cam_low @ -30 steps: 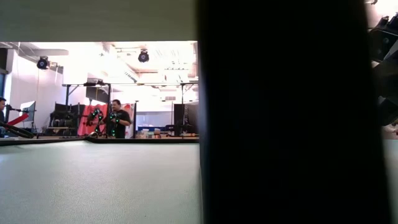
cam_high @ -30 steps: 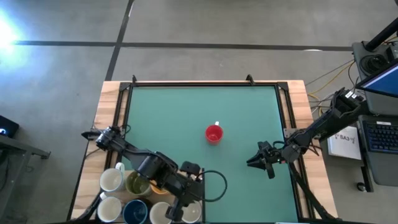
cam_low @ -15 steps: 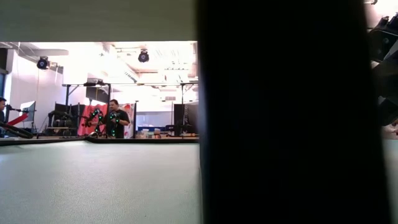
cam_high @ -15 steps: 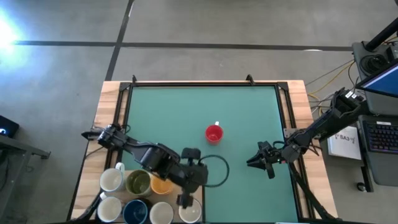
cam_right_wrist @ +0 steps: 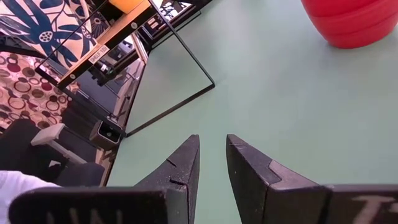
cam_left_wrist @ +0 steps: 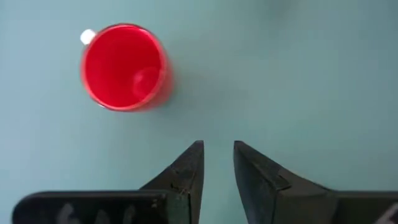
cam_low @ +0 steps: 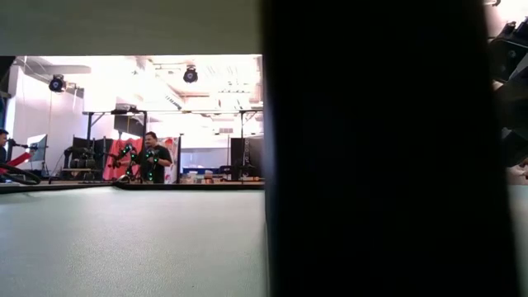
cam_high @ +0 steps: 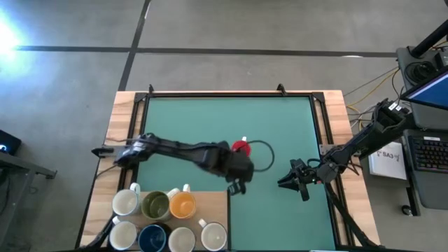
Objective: Place coffee mugs
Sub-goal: Put the red mug on the shelf
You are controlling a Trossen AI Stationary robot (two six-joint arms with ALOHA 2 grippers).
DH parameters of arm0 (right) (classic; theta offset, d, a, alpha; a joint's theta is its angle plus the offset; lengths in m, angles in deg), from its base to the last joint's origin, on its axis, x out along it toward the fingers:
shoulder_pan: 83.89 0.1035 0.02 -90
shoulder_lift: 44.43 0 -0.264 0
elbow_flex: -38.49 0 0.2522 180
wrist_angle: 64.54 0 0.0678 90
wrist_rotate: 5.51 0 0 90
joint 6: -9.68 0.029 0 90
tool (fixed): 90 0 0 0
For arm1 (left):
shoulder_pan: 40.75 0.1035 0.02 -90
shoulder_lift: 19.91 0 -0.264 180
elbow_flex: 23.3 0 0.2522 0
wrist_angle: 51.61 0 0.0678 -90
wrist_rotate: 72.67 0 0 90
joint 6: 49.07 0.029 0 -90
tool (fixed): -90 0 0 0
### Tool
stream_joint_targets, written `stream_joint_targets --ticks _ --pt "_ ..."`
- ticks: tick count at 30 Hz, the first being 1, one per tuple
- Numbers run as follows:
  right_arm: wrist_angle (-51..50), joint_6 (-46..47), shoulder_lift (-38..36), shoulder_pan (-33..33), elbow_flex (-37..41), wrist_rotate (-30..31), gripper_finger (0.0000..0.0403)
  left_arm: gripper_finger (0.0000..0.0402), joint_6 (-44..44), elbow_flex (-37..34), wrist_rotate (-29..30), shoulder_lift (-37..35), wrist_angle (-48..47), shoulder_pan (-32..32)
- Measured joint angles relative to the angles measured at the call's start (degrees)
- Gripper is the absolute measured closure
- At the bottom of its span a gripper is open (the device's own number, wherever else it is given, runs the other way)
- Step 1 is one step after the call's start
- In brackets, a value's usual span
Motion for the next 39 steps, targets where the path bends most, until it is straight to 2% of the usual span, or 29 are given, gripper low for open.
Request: stream_joint_targets --ticks 14,23,32,39 --pt "-0.01 0.0 0.0 -0.01 0.0 -0.01 0.0335 0.0265 -3.39 -0.15 0.69 4.88 0.36 13.55" --pt "-0.01 0.0 0.0 -0.01 -0.02 -0.01 0.0335 0.024 -0.82 -0.15 0.47 9.35 0.4 17.69" --pt "-0.01 0.0 0.0 0.01 0.0 0.01 0.0335 0.0252 4.72 -0.17 -1.33 12.34 4.08 18.45" --pt "-0.01 0.0 0.0 -0.01 0.0 -0.01 0.0335 0.0307 4.81 -0.17 -2.25 14.07 3.12 18.45"
